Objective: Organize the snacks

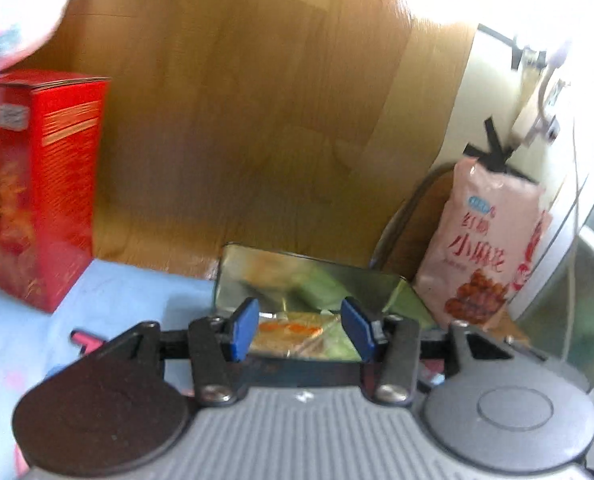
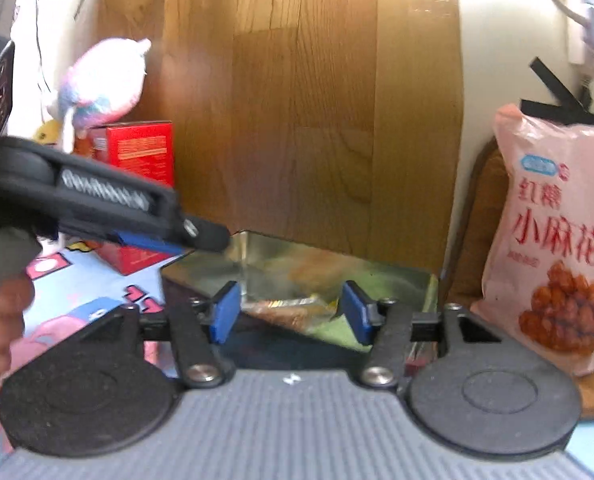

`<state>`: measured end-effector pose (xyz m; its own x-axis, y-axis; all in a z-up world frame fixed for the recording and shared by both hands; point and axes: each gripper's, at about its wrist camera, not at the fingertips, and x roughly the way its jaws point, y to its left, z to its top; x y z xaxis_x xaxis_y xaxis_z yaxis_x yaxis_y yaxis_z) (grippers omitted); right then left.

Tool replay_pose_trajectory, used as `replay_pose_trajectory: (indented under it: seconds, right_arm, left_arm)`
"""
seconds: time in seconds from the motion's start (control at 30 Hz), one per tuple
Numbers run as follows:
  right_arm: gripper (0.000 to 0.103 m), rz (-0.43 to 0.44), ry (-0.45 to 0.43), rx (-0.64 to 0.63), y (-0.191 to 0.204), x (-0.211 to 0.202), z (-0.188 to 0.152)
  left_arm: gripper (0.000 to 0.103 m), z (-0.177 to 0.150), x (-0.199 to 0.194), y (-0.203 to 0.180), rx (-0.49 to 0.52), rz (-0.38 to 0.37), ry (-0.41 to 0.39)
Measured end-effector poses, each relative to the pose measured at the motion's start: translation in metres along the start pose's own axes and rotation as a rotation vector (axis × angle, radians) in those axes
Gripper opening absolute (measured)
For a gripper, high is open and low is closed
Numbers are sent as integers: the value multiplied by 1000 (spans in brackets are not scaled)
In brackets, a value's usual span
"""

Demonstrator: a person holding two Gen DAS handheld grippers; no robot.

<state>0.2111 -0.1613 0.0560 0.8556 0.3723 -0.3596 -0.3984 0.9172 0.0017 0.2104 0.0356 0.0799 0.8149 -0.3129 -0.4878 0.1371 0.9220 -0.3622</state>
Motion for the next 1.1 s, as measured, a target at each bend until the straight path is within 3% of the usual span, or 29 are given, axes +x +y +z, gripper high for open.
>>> replay_pose_trajectory:
  seconds: [0.13, 0.23, 0.37, 0.57, 0.67, 0.73, 0.77, 0.87, 1.0, 1.1]
  right_arm:
    - [61, 90, 36, 61, 0, -33, -23]
    - [61, 138, 68, 89, 6, -48, -41]
    - [62, 200, 94, 81, 27, -56, -49]
    - [78, 288, 153, -15, 67, -25, -39]
    - [76, 305, 219, -5, 78, 1, -36]
    - [63, 326, 252, -17, 87, 12, -37]
    - [49, 312, 257, -38, 93, 12, -40]
    - [42, 351, 259, -100, 104, 2, -42]
    - [42, 528, 253, -315, 130, -33, -57]
    - [52, 575, 195, -471, 147, -62, -75]
  left_arm:
    - [47, -25, -38, 14, -13, -35, -2]
    - [47, -48, -59, 26, -18, -14, 5]
    - [46, -71, -77, 54, -120, 2, 42]
    - [46, -88, -100, 68, -168, 6, 50]
    - [46, -93, -109, 70, -170, 5, 51]
    - [46, -98, -115, 72, -173, 6, 55]
    - [46, -100, -119, 74, -175, 5, 57]
    - [46, -107, -130, 84, -184, 5, 58]
    - [47, -117, -145, 98, -209, -9, 57]
    - [47, -126, -156, 107, -228, -7, 56]
